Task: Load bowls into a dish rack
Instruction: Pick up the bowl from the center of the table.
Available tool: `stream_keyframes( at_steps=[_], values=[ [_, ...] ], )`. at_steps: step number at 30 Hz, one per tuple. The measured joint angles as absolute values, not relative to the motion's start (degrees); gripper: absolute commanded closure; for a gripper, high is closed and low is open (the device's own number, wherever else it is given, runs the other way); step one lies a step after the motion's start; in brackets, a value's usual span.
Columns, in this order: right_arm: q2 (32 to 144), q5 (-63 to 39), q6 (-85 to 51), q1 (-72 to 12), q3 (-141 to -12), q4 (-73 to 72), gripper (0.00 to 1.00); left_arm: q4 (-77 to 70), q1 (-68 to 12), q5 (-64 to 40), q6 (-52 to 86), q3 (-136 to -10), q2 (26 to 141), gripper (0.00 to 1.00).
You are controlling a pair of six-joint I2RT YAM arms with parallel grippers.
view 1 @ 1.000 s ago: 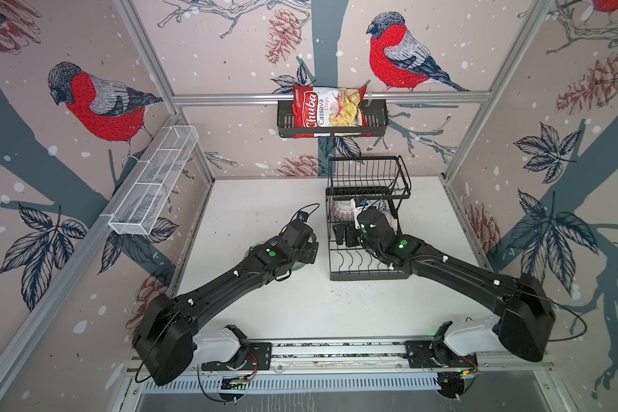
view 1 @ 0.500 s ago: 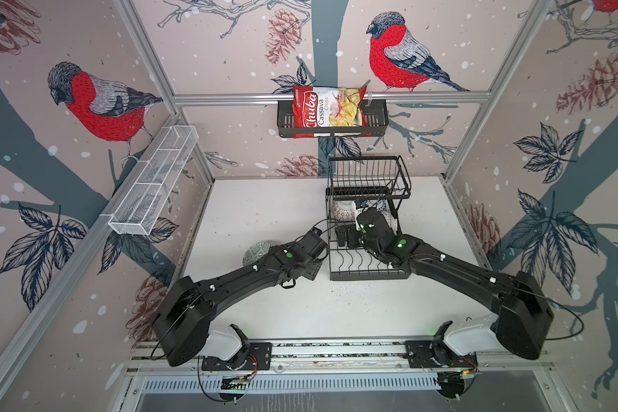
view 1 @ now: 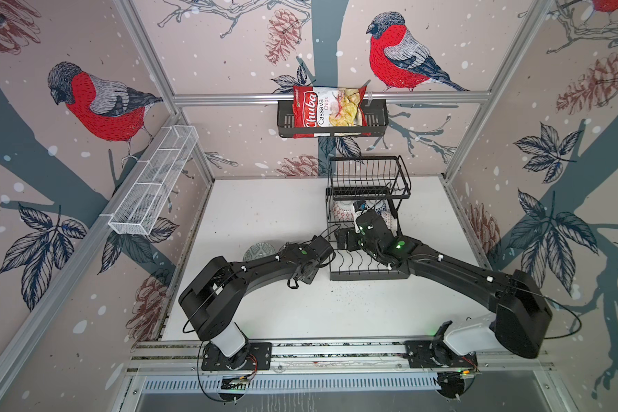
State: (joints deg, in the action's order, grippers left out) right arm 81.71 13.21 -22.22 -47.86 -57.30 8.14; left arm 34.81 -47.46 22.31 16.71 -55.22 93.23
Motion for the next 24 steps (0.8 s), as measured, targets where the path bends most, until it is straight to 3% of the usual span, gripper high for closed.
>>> stream_keyframes(
  at_steps=[7,12,24],
  values=[
    [81.7,13.2,-22.2,-47.8,-57.2,8.1,0.00,33.0,-47.5,22.5,16.7,-54.5,94.3,0.73],
    [81.7,13.2,-22.2,-47.7,-57.2,8.1,0.00,30.7,-47.6,22.9,16.5,-53.9,94.5,0.98],
    [81.4,13.0,-22.3,-47.6,-57.0,8.1,0.00,30.2,-47.6,25.6,16.7,-53.9,94.2,1.00]
  ],
)
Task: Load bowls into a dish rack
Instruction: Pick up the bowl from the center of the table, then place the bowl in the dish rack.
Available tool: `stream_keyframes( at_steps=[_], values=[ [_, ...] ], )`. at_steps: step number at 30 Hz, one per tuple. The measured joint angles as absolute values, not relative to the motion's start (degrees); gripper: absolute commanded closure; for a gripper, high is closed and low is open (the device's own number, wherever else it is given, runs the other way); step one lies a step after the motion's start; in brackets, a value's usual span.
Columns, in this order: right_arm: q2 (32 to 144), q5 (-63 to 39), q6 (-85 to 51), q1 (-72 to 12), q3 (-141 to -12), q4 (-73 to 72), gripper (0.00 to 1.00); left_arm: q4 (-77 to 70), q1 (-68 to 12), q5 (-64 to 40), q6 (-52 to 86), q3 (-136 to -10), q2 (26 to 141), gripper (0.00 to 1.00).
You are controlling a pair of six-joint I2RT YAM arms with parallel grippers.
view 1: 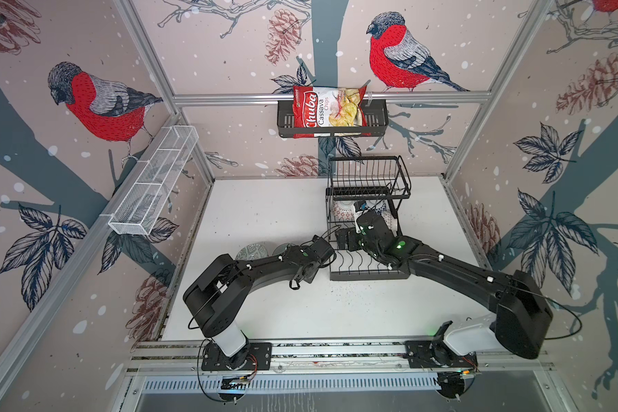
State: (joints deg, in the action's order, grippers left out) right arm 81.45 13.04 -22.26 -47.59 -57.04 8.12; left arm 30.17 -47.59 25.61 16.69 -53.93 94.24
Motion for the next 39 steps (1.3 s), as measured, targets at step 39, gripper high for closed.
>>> stream_keyframes(
  at_steps=[39],
  values=[
    [72.4,-10.6,-22.6,-42.2,-55.1,4.8,0.00,-1.1,-47.6,-1.7,8.7,-38.8,58.3,1.00]
  ],
)
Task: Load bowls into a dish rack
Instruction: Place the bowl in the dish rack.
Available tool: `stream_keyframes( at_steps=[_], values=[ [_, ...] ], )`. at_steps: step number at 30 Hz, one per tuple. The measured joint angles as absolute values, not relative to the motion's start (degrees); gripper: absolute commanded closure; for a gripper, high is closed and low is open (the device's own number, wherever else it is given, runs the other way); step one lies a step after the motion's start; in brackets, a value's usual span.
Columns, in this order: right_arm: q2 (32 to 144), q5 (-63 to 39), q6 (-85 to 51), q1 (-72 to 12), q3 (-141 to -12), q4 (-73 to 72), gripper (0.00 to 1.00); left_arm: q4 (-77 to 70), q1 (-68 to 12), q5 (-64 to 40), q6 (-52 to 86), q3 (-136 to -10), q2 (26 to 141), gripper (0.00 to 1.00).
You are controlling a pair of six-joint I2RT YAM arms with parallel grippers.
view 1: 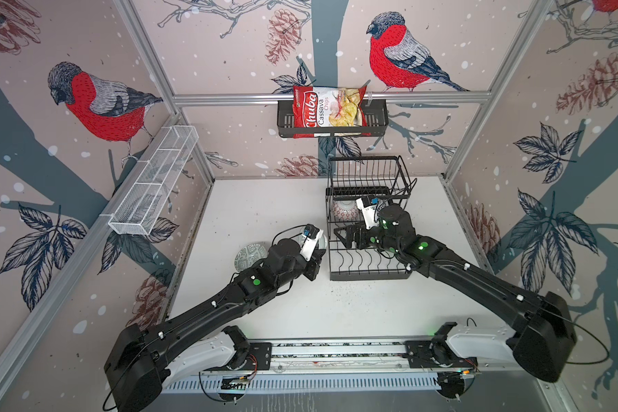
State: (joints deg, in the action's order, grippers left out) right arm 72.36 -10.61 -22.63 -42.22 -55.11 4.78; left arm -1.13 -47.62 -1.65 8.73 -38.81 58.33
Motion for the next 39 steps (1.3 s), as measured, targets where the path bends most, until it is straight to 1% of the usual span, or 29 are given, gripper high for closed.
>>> stream_keyframes(
  at_steps=[7,20,28,39],
  values=[
    [72.3,-13.7,-23.2,-41.1,-54.7,4.1,0.00,-8.6,-47.6,-7.2,8.4,-37.1,60.2,1.00],
    [68.9,-18.5,-24.3,-40.1,-54.0,3.5,0.00,-21.1,-46.9,-13.5,7.9,-35.9,66.2,1.00],
    [69.4,-20.9,-24.5,-39.7,-53.7,3.5,0.00,-25.8,-46.5,-15.0,7.9,-35.9,67.7,1.00],
    [71.5,-22.5,-25.4,-41.6,-54.3,3.6,0.00,-28.3,-46.4,-16.7,8.7,-35.9,69.8,1.00]
  ],
)
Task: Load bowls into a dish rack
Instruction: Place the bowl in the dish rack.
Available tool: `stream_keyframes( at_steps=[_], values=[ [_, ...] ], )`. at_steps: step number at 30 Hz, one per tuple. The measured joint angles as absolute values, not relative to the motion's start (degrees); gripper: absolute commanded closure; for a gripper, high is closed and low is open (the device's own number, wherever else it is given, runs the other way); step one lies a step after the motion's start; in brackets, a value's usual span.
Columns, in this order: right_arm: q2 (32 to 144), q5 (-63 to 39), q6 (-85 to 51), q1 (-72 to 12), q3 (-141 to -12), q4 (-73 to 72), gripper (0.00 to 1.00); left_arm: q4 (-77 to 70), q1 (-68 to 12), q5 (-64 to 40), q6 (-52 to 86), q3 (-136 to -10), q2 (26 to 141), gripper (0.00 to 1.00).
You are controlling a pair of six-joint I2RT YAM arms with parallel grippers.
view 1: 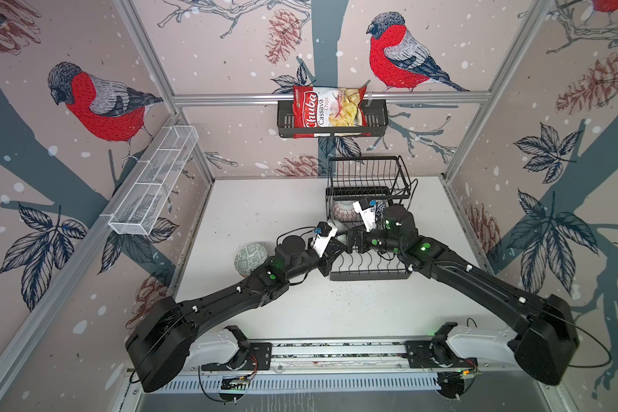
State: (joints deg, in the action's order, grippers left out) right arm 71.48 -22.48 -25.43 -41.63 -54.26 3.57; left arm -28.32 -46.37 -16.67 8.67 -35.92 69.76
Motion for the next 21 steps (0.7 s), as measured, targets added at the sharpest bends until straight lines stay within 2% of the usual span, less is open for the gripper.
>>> stream_keyframes(
  at_steps=[14,21],
  values=[
    [73.8,-22.6,-26.1,-41.8,-54.9,3.5,0.00,-29.8,-46.1,-16.5,8.8,-36.1,71.2,1.00],
    [74.3,-22.4,-26.9,-41.9,-55.5,3.5,0.06,-30.8,-46.0,-16.4,8.8,-36.4,71.9,1.00]
  ],
)
